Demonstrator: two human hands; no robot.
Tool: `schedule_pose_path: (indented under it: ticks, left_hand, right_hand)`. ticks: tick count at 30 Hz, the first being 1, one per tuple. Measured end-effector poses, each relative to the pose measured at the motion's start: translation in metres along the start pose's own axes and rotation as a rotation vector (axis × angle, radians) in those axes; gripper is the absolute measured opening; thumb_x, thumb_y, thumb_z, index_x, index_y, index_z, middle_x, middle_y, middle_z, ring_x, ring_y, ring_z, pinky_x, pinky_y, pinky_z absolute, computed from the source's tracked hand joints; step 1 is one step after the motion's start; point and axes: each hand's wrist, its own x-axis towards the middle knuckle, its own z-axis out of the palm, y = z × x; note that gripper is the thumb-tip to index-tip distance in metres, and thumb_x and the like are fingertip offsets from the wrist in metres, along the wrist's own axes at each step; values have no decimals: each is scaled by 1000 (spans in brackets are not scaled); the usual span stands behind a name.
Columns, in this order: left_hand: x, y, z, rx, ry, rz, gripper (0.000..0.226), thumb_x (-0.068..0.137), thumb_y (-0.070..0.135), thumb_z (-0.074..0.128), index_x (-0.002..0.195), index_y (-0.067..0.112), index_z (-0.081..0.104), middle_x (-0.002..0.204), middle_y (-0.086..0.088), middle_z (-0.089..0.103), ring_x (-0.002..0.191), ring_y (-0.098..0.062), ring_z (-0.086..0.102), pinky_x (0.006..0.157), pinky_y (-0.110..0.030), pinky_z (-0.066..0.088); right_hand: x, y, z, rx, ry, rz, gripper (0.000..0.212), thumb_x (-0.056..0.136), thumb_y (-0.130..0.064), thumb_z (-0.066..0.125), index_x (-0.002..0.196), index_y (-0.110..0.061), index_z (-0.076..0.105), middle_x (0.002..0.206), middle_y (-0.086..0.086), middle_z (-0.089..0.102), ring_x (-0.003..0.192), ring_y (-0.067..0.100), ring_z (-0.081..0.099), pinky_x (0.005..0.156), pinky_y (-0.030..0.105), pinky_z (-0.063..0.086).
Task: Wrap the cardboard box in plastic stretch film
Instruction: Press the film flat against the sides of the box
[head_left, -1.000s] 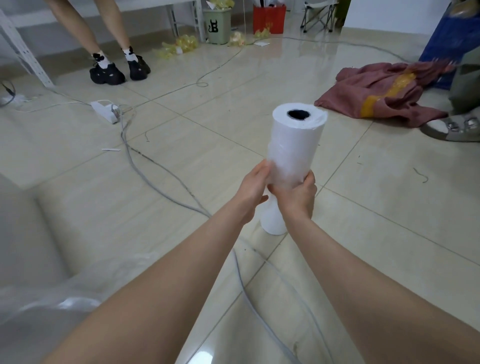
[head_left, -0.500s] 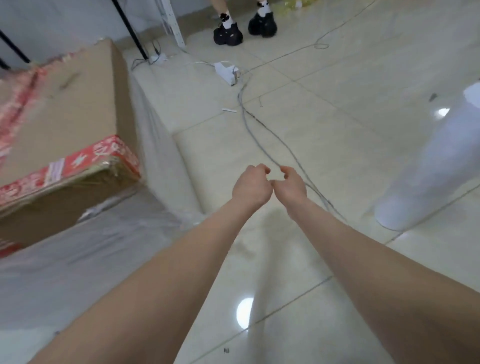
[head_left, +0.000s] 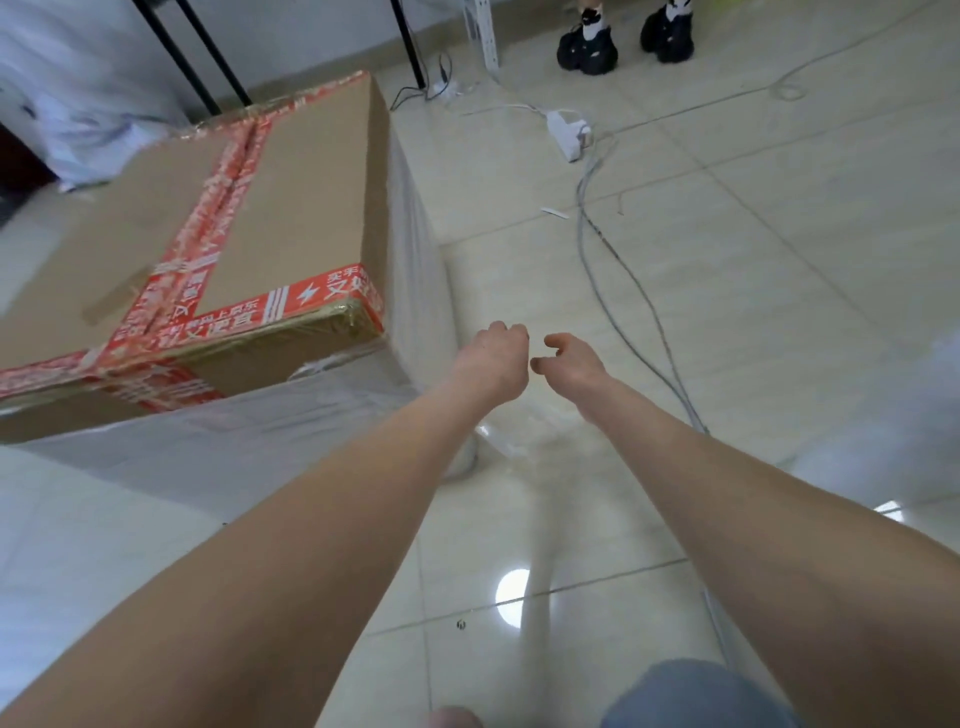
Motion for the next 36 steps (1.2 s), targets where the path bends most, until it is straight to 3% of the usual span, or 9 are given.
schedule_pose_path:
  ticks: [7, 11, 20, 27, 32, 36]
  left_hand:
    - [40, -12, 14, -86, -69, -76, 44, 94, 6, 37, 139, 9, 38, 137, -12, 39, 124, -30, 46, 95, -38, 42]
    - [54, -18, 25, -165, -111, -84, 35, 93, 3, 37, 127, 5, 44, 130, -13, 42, 121, -30, 46, 92, -38, 42]
    - [111, -8, 35, -172, -213, -128, 34, 91, 1, 39, 125, 4, 43, 130, -13, 41, 120, -29, 46, 88, -36, 43]
    - [161, -2, 49, -38, -196, -156, 37, 93, 6, 40, 130, 6, 42, 129, -13, 43, 119, -28, 48, 90, -35, 43]
    - [160, -14, 49, 8, -168, -280, 40, 95, 14, 47, 135, 11, 44, 135, -10, 44, 122, -28, 49, 94, -37, 43]
    - [143, -22, 50, 18, -140, -386, 36, 91, 6, 47, 127, 9, 50, 130, -11, 49, 119, -29, 52, 94, -38, 46]
  right_hand:
    - [34, -8, 7, -73, 30, 28, 56, 94, -12, 54, 146, -11, 33, 146, 10, 40, 131, 23, 42, 98, 25, 34]
    - [54, -20, 5, -181, 71, 101, 52, 95, -8, 47, 145, -11, 35, 145, 10, 42, 128, 23, 45, 94, 23, 35]
    - [107, -2, -4, -215, -18, 156, 53, 94, -4, 41, 145, -12, 34, 146, 9, 40, 130, 21, 42, 97, 24, 35]
    - [158, 17, -9, -279, -125, 15, 52, 94, -7, 46, 144, -11, 35, 146, 7, 41, 130, 21, 43, 97, 26, 36]
    - [172, 18, 10, -290, -208, -63, 48, 94, -10, 48, 142, -12, 40, 140, 10, 46, 125, 24, 48, 92, 27, 38]
    - [173, 28, 36, -255, -204, -82, 45, 93, -12, 48, 138, -12, 44, 136, 10, 50, 119, 25, 52, 90, 28, 40]
